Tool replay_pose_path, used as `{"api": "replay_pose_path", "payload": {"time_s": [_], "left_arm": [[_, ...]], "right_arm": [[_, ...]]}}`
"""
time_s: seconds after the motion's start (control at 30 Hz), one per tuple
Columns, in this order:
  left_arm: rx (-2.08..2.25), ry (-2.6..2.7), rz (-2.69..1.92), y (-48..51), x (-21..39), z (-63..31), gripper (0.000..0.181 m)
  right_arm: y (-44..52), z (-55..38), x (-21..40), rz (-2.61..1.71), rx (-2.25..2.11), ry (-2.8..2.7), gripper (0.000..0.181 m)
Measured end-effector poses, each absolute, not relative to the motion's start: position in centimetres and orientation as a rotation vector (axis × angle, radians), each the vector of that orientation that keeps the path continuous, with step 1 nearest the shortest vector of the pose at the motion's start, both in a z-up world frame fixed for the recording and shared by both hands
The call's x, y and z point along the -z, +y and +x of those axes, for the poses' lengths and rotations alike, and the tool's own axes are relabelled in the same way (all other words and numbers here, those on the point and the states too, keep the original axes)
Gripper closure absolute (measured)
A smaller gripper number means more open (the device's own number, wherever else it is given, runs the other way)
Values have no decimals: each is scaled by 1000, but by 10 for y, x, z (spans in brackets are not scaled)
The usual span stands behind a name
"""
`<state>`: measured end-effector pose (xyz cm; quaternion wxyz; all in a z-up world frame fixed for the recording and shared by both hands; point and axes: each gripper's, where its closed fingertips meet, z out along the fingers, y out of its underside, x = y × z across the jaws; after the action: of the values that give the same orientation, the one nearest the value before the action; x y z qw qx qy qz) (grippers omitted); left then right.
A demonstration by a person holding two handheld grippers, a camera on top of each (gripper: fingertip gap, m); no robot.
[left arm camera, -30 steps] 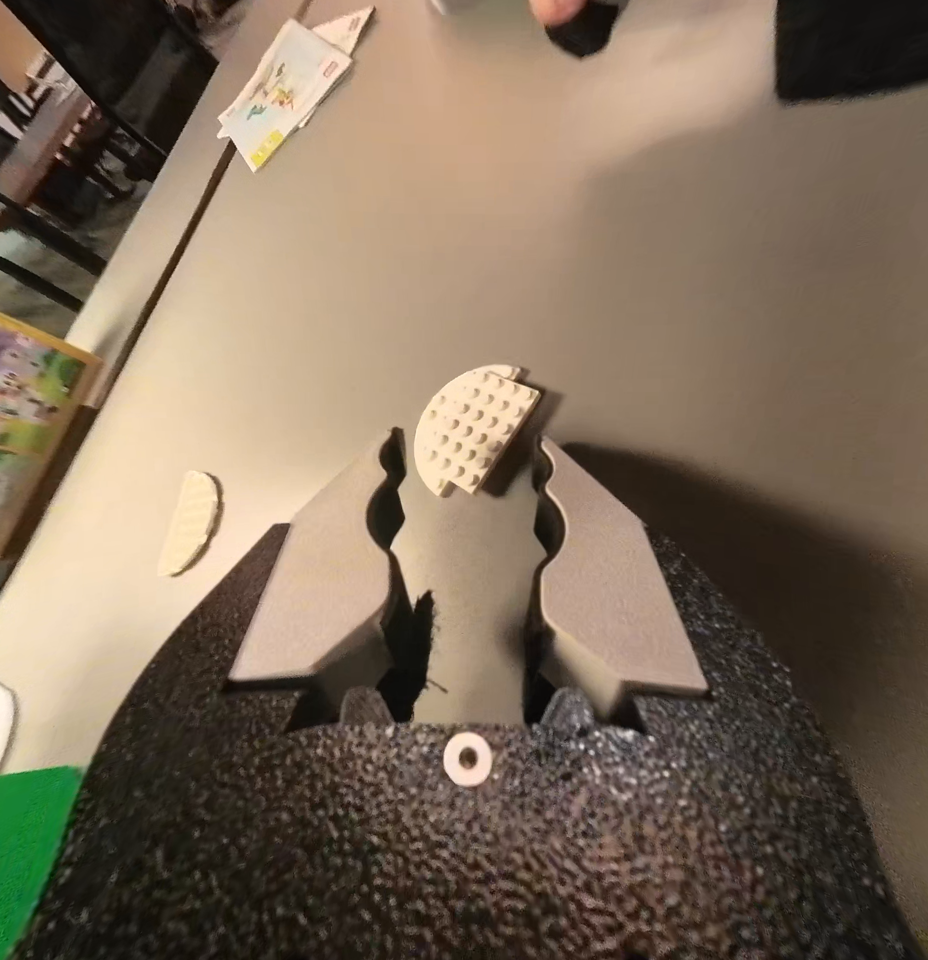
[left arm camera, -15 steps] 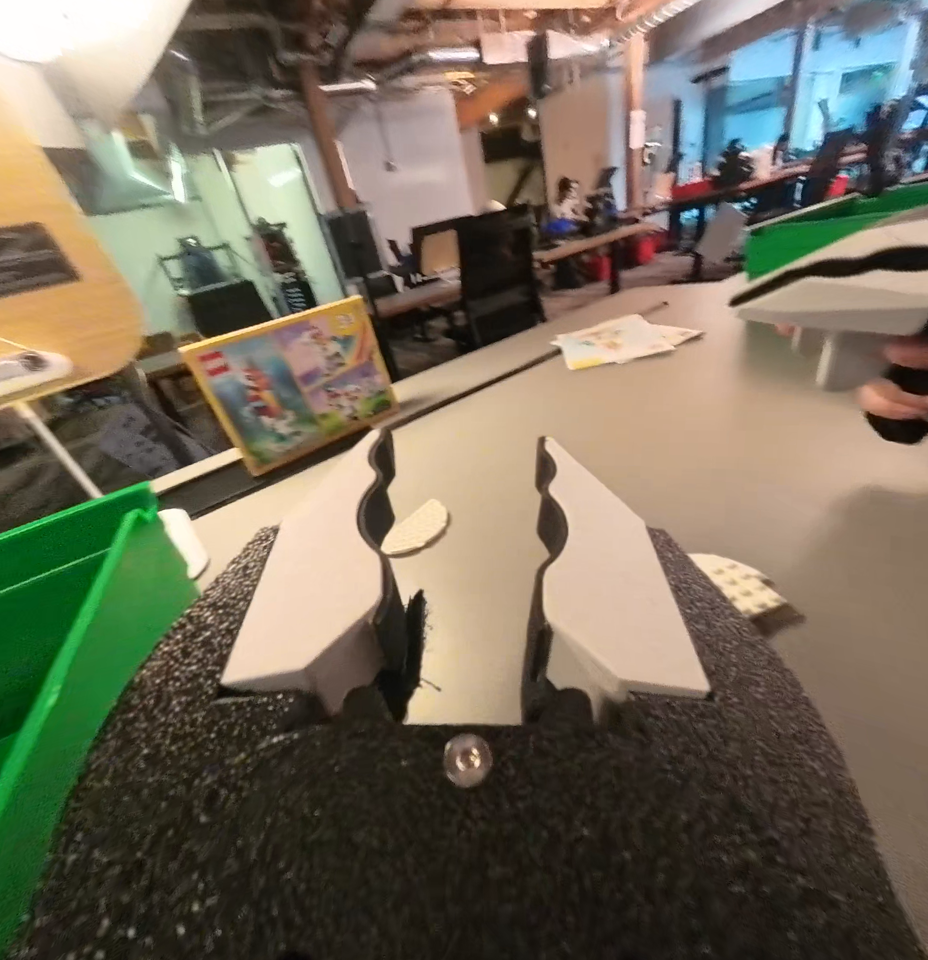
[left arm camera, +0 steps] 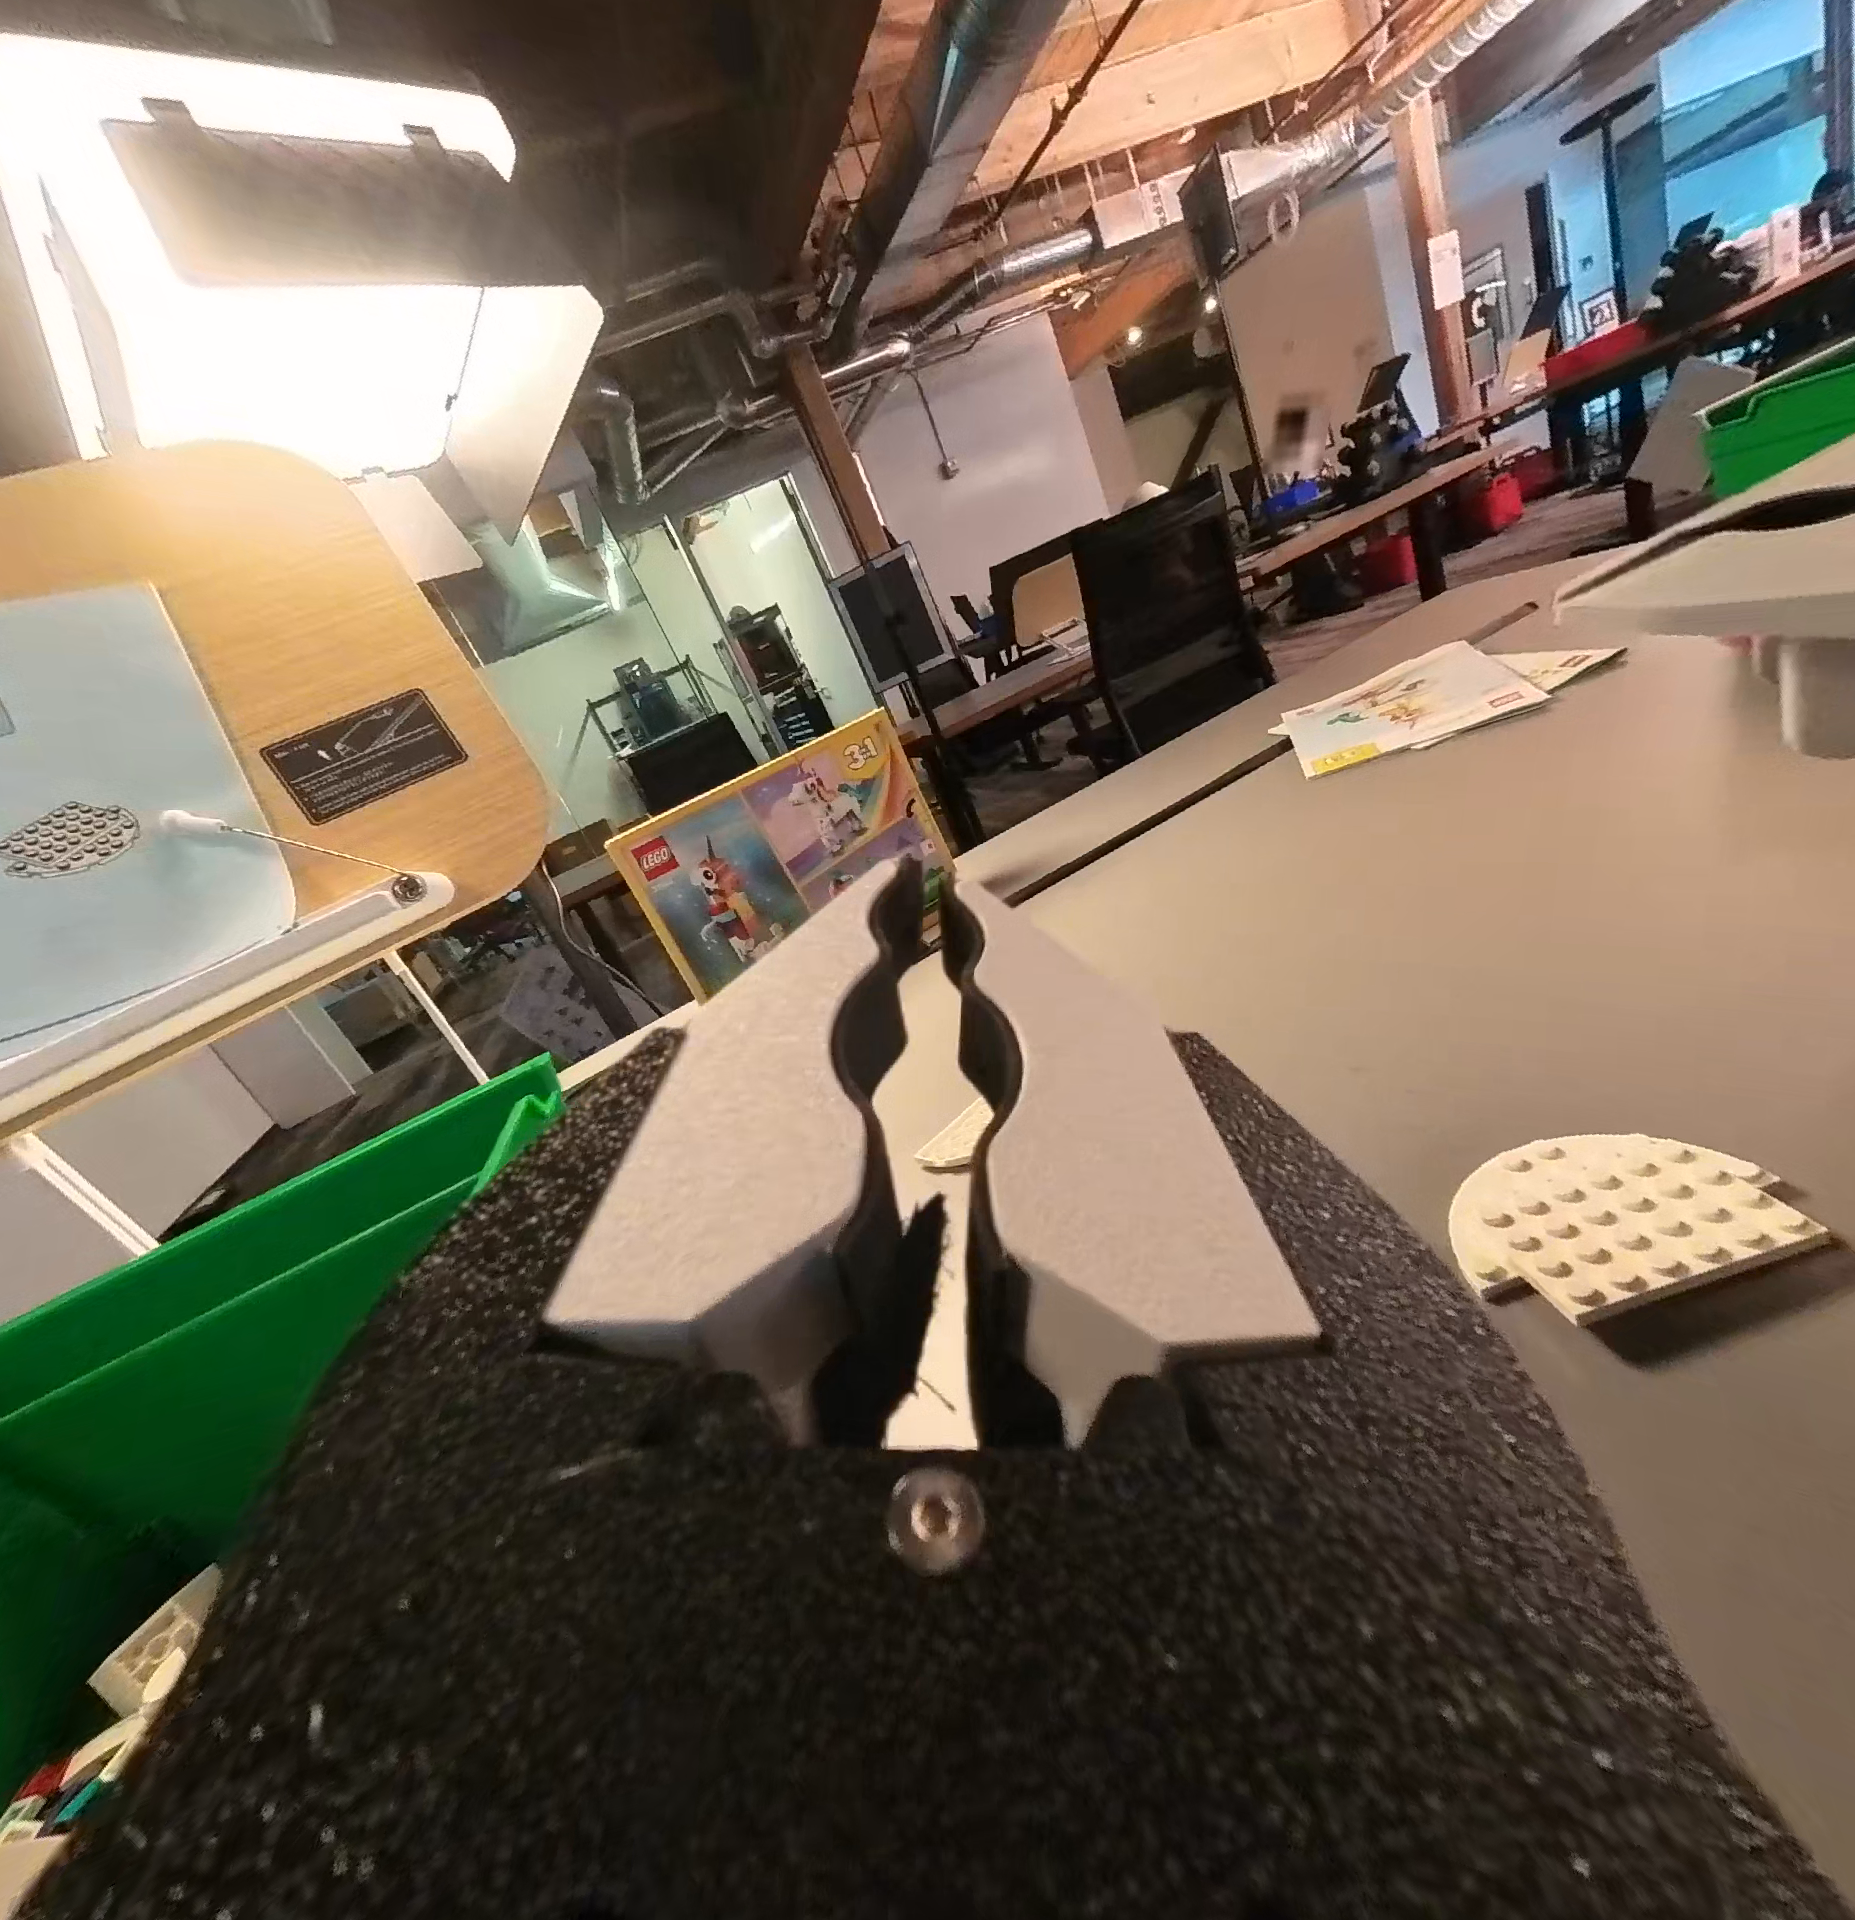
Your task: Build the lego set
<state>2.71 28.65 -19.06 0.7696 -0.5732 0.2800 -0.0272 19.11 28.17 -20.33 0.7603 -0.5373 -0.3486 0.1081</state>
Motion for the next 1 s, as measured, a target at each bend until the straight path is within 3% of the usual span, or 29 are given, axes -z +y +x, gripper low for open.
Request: {"api": "replay_pose_path", "payload": {"time_s": [0.2,0.33,0.63,0.73,0.83,1.0], "left_arm": [[-273,766,-1059,263,162,31,181],[-247,712,-1167,237,137,20,181],[-441,602,-1447,297,70,-117,181],[-274,454,-1582,345,72,-171,169],[-204,224,-1671,399,78,-238,144],[-133,-39,-1735,473,93,-310,140]], "right_arm": [[303,171,193,-1103,-202,-740,181],[342,165,189,-1093,-136,-688,181],[402,115,186,-1079,-195,-687,181],[408,101,187,-1066,-199,-713,181],[414,92,190,-1066,-182,-733,181],[417,67,181,-1010,-117,-813,181]]}}
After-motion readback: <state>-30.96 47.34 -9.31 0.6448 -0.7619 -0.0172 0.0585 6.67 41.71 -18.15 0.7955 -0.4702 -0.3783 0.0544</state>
